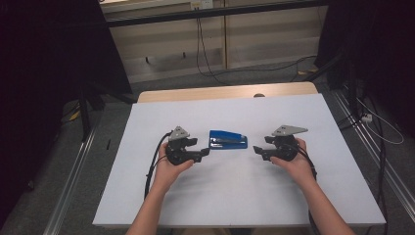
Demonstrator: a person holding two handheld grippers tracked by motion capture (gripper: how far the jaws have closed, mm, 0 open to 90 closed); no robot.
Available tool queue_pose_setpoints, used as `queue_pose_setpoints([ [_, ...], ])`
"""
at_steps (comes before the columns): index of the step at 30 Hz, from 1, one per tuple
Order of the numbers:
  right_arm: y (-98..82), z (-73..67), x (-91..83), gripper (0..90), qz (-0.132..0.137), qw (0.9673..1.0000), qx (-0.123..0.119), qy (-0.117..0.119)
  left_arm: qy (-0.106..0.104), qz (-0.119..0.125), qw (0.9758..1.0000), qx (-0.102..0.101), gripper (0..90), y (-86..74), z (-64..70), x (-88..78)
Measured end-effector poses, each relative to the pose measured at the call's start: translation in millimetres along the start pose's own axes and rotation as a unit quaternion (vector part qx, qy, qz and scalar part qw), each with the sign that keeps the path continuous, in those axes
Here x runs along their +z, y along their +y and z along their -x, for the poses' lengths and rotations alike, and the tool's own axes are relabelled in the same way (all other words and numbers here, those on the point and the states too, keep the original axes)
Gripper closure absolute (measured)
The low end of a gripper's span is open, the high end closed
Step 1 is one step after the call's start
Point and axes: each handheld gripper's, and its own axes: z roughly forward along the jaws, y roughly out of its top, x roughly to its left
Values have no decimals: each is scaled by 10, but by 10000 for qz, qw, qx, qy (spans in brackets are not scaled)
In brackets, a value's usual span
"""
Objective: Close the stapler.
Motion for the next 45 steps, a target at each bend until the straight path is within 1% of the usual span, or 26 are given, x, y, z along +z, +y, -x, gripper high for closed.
queue_pose_setpoints([
  [2, -8, -23, -30, 333, -1, 10000, -35, -11, -35, 40, 10000, 1, 267, -6, 11, -41],
  [3, -10, -35, -52, 322, 17, 10000, -39, -16, -48, 19, 10000, 7, 254, -11, 21, -56],
  [5, -17, -55, -101, 302, 69, 10000, -20, -15, -41, -50, 9999, 101, 224, -27, 30, -95],
  [7, -27, -74, -145, 288, 116, 9999, 5, -3, -22, -78, 9999, 133, 209, -49, 32, -144],
  [8, -35, -85, -165, 277, 134, 9999, 17, -16, 0, -68, 9999, 76, 202, -60, 32, -170],
  [9, -44, -94, -183, 264, 146, 9999, 25, -24, 26, -53, 10000, 80, 190, -67, 20, -200],
  [10, -55, -103, -200, 257, 163, 9999, 30, -35, 14, -18, 10000, 4, 179, -77, 16, -228],
  [15, -126, -128, -292, 228, 152, 9998, 63, -78, 100, 49, 9999, -66, 151, -107, -18, -351],
  [22, -227, -143, -407, 213, 152, 9998, 108, -94, 130, 204, 9994, -263, 128, -148, -65, -448],
  [26, -284, -158, -465, 212, 101, 9999, 70, -95, 143, 231, 9993, -246, 121, -157, -73, -486],
  [33, -363, -147, -590, 206, 127, 9998, 123, -127, 221, 90, 9996, -136, 113, -243, -79, -540],
  [35, -385, -146, -612, 206, 106, 9998, 99, -124, 225, 89, 9996, -169, 111, -264, -77, -565],
  [39, -421, -142, -648, 205, 92, 9998, 85, -127, 268, 112, 9995, -112, 109, -320, -67, -623],
  [40, -430, -145, -656, 205, 92, 9998, 100, -140, 291, 151, 9994, -90, 109, -334, -67, -640],
  [44, -455, -150, -696, 204, 97, 9998, 88, -156, 335, 174, 9993, -76, 110, -383, -77, -722],
  [45, -461, -153, -706, 204, 99, 9998, 104, -159, 321, 184, 9993, -105, 110, -396, -81, -746],
])
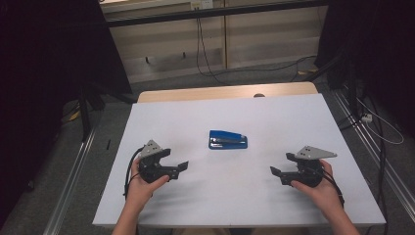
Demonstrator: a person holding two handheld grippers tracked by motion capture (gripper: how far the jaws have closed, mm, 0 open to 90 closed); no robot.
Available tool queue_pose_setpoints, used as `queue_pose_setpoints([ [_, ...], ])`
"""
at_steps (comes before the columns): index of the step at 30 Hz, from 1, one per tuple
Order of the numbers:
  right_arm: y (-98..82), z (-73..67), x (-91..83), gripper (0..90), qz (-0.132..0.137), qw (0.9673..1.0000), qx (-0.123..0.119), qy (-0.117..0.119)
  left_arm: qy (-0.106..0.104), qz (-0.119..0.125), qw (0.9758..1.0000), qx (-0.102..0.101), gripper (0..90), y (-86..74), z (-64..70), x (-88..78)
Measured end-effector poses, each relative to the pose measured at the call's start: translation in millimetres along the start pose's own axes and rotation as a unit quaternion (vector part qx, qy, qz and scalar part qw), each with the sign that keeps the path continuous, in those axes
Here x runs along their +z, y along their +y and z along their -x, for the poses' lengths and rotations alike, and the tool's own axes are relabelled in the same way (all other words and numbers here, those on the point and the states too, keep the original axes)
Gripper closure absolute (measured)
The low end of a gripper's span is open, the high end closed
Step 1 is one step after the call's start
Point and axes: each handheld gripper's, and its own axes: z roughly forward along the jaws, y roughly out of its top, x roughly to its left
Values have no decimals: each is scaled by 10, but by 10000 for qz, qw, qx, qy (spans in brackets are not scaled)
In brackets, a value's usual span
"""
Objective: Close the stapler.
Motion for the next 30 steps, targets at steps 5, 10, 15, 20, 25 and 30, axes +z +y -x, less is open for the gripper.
queue_pose_setpoints([
  [5, -35, -14, -33, 203, -27, 10000, -5, -1, 95, 5, 10000, 22, 110, -65, -34, -92],
  [10, -50, -28, -65, 200, -13, 10000, -18, -2, 128, -12, 9999, -11, 109, -121, -86, -158],
  [15, -64, -29, -87, 197, -35, 10000, -39, 3, 190, -32, 9998, -13, 106, -163, -131, -207],
  [20, -80, -19, -112, 196, -23, 10000, -47, -19, 233, -32, 9997, -33, 103, -196, -171, -244],
  [25, -104, -4, -138, 195, -23, 10000, -23, -27, 247, -62, 9997, -39, 101, -231, -197, -272],
  [30, -103, -8, -144, 194, -19, 10000, -32, -28, 279, -96, 9996, 23, 101, -247, -198, -301],
])
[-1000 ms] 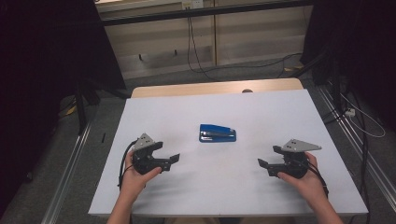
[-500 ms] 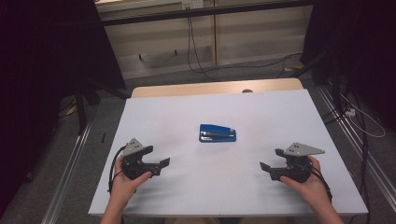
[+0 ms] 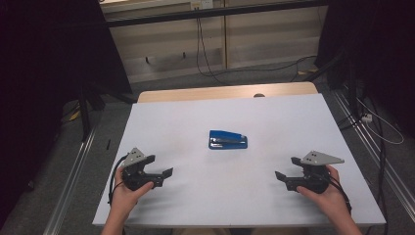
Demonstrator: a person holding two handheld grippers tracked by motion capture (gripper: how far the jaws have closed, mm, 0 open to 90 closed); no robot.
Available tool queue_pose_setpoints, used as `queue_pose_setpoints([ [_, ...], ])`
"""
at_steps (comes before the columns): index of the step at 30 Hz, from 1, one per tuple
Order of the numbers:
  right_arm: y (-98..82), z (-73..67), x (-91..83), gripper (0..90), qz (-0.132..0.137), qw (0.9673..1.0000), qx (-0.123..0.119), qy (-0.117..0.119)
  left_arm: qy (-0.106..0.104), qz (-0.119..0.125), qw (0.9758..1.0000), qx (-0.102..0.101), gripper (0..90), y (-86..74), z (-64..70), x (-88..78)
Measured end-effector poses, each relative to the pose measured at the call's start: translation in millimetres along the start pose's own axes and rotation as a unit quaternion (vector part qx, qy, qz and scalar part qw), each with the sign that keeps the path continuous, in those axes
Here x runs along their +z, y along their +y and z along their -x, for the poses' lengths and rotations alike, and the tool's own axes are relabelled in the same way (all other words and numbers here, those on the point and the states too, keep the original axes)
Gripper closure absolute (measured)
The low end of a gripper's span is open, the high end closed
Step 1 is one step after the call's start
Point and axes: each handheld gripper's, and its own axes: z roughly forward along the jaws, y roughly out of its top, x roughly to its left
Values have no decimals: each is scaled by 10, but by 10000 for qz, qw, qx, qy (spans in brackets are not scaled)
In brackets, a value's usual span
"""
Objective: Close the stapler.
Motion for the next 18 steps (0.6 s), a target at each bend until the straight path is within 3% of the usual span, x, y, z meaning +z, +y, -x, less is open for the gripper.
queue_pose_setpoints([
  [18, -2, 12, -51, 188, 90, 9999, -41, -25, 20, 29, 10000, -60, 98, -28, -60, -31],
])
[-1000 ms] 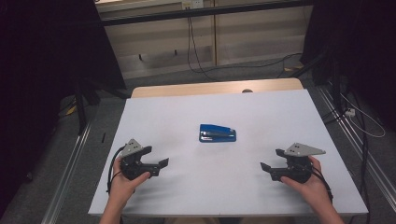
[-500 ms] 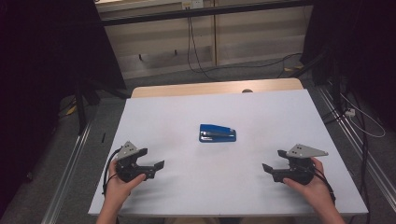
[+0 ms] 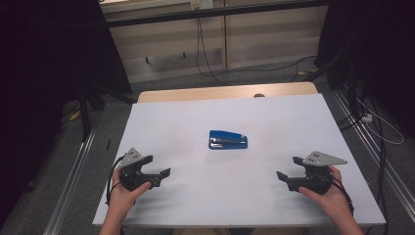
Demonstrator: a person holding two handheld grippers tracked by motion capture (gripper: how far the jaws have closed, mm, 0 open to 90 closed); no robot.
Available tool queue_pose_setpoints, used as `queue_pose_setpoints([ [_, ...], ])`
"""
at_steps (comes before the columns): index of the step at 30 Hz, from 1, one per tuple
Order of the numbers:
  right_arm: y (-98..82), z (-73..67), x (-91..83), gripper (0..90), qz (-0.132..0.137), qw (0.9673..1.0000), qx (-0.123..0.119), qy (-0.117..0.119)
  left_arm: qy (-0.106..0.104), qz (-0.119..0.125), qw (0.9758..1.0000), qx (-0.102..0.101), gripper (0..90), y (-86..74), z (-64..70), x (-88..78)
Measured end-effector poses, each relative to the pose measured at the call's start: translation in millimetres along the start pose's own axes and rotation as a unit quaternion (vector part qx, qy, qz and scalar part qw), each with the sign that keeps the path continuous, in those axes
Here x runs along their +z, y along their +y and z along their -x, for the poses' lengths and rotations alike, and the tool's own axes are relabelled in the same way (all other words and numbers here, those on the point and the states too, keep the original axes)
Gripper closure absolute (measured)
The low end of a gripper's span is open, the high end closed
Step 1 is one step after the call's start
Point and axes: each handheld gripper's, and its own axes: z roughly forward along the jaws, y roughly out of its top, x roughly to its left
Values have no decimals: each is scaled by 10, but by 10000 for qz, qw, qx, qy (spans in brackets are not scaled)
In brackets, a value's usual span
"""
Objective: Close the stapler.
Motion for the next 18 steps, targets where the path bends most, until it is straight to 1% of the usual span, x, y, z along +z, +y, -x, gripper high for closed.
queue_pose_setpoints([
  [7, 1, -16, -11, 184, 4, 10000, -86, 20, 5, -4, 10000, 0, 94, -8, -11, 5],
  [8, -1, -15, -10, 183, 2, 10000, -84, 24, -21, 10, 10000, -16, 94, -7, -12, 3],
  [13, -11, -14, -1, 182, -21, 10000, -87, 35, 16, 24, 10000, 2, 94, -3, -20, -2],
  [18, -15, -11, 6, 179, -28, 9999, -89, 40, -18, 25, 10000, 14, 94, 1, -12, 5],
])
